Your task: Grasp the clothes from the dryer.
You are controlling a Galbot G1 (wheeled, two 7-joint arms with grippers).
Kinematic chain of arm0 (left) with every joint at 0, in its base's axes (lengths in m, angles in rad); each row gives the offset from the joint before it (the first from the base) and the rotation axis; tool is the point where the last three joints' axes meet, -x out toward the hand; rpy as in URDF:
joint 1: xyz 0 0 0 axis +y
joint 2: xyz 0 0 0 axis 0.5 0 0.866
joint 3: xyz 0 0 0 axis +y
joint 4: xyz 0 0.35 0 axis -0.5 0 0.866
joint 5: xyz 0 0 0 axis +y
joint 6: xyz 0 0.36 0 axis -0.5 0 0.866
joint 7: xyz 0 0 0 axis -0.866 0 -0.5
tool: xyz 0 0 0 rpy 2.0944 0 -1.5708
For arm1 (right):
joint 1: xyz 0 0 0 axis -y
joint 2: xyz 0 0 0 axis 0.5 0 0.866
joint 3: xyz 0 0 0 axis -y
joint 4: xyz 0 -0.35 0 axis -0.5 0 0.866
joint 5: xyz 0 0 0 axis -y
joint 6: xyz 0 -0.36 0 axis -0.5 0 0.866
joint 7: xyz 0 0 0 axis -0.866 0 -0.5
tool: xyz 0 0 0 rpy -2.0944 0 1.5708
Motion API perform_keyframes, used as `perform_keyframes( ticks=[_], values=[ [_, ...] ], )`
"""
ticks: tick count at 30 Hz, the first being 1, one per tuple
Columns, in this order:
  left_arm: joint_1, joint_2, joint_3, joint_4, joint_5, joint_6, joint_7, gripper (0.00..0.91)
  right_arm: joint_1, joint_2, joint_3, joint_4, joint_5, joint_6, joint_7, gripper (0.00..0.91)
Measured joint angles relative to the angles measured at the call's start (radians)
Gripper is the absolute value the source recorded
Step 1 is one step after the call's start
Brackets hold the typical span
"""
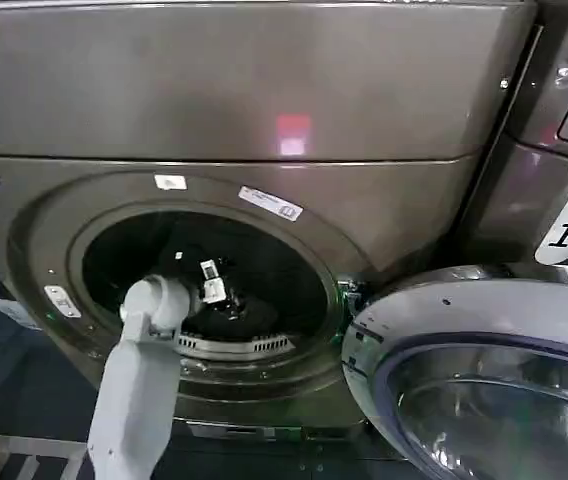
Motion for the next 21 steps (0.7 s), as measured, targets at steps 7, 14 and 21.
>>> perform_keyframes(
  ticks=[7,14,21],
  values=[
    [-0.023,0.000,0.011,0.070,0.036,-0.014,0.003,0.907,0.001,0.002,-0.004,0.004,-0.003,0.001,0.000,0.907],
    [-0.036,0.004,0.008,0.129,0.042,-0.009,-0.006,0.512,0.001,0.001,-0.006,0.005,-0.003,0.001,0.000,0.907],
    [-0.053,0.008,0.009,0.174,0.037,-0.005,-0.002,0.000,0.001,0.000,-0.006,0.004,-0.004,0.001,0.000,0.907]
  ],
)
